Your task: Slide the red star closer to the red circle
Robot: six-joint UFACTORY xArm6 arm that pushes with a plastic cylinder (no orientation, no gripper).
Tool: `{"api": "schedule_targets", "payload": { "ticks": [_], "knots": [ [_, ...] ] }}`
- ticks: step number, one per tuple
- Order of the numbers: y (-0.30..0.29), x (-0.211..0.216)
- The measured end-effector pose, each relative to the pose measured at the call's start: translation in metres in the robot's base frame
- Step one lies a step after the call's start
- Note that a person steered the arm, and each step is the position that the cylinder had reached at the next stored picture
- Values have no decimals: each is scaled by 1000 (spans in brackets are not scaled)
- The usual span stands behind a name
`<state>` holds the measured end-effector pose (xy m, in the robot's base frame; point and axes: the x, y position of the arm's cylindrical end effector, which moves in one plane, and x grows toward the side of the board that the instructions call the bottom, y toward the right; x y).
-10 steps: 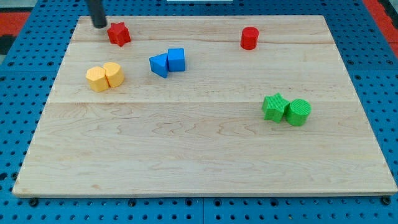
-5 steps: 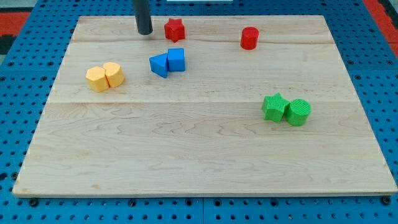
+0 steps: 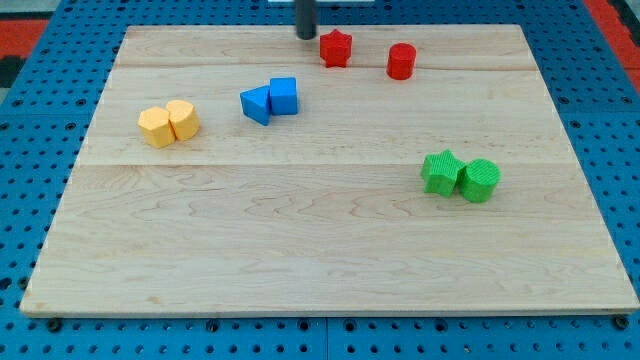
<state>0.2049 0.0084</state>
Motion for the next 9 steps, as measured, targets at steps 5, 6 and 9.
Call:
{"api": "schedule_targets", "payload": {
  "ticks": [5,6,9],
  "knots": [
    [-12,41],
    [20,54],
    [63,91]
  ]
}}
